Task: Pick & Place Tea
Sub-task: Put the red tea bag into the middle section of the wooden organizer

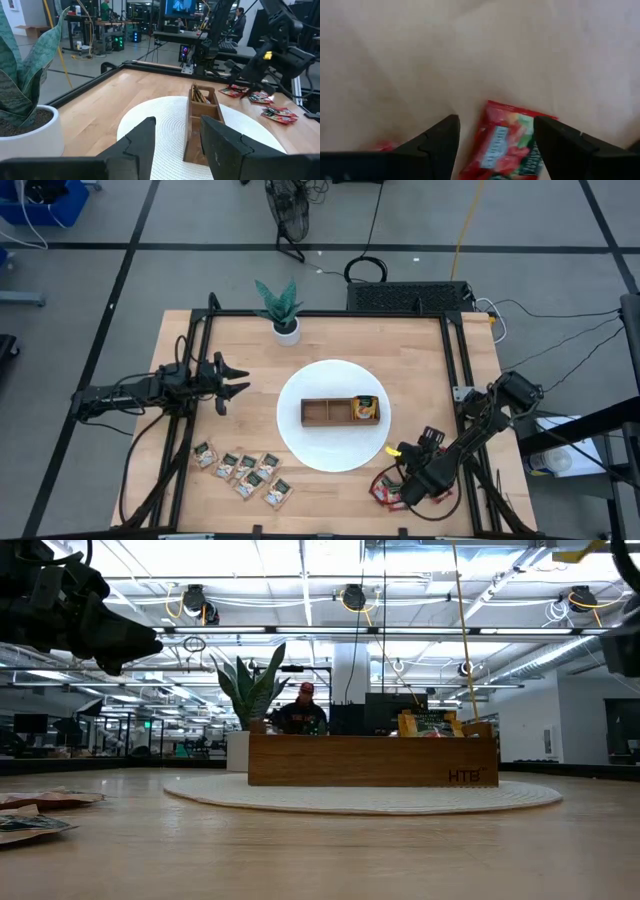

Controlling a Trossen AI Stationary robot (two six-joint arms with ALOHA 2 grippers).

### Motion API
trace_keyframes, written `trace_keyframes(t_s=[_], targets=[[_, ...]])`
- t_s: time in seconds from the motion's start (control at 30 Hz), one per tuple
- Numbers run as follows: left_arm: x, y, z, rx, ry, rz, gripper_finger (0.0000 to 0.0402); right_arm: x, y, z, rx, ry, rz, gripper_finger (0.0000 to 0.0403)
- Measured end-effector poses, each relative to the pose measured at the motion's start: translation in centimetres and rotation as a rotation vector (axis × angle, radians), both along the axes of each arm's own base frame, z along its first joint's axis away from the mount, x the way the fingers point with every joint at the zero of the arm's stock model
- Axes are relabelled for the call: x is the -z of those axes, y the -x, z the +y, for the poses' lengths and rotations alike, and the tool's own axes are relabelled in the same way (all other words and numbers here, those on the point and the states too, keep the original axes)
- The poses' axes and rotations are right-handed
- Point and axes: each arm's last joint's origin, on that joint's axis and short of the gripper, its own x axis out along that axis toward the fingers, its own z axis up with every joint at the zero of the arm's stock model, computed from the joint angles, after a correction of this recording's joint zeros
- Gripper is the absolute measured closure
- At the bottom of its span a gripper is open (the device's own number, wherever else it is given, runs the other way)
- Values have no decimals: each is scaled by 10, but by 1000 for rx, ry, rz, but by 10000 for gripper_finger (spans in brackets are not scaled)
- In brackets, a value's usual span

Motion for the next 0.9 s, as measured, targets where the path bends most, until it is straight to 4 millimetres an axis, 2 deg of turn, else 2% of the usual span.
trace_keyframes(t_s=[0.13, 0.33, 0.57, 0.7, 0.9], targets=[[0, 0, 0, 1, 0, 0, 245, 3, 3, -9, 17, 25, 27, 172], [0, 0, 0, 1, 0, 0, 245, 1, 7, -19, 81, -43, 11, 182], [0, 0, 0, 1, 0, 0, 245, 3, 23, -33, 257, -83, -14, 187], [0, 0, 0, 1, 0, 0, 245, 6, 33, -42, 294, -88, -39, 188], [0, 0, 0, 1, 0, 0, 245, 17, 45, -52, 297, -114, -38, 218]])
